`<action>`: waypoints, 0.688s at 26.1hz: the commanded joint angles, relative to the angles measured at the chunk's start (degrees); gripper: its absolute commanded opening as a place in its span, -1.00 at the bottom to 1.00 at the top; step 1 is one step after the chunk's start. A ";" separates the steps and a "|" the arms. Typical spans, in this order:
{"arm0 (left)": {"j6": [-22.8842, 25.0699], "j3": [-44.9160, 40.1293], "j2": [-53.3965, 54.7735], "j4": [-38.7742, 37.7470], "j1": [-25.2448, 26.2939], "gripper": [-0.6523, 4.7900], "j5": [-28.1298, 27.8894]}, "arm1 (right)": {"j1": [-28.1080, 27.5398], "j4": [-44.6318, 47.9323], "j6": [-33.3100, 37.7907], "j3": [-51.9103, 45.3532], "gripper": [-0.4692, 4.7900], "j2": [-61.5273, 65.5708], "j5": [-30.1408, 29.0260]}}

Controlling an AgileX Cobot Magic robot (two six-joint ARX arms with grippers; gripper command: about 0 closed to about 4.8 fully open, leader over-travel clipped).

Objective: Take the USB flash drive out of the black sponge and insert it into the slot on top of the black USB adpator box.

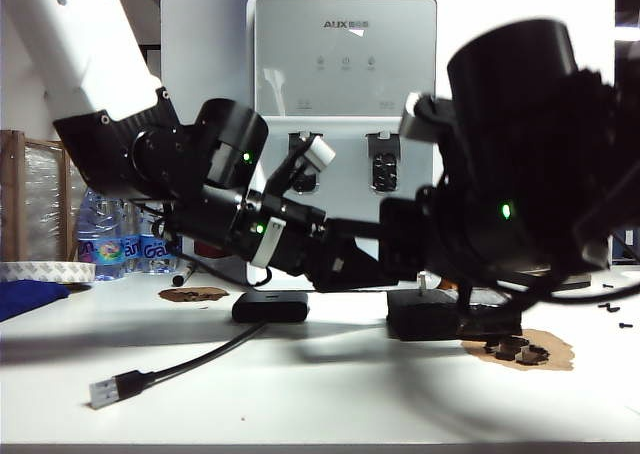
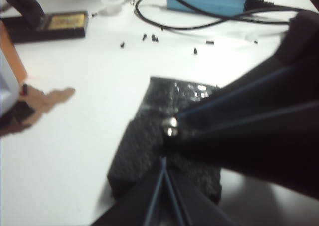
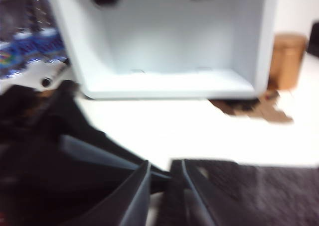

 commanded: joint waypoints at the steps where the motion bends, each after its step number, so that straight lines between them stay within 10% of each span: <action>1: 0.37 0.20 -0.04 -0.98 0.07 -0.78 0.68 | -1.16 3.04 1.99 0.09 -0.40 1.81 0.04; 18: 0.13 0.33 0.15 8.70 -1.07 -0.78 -0.07 | -3.58 6.60 -13.20 0.09 -0.22 -0.02 -1.90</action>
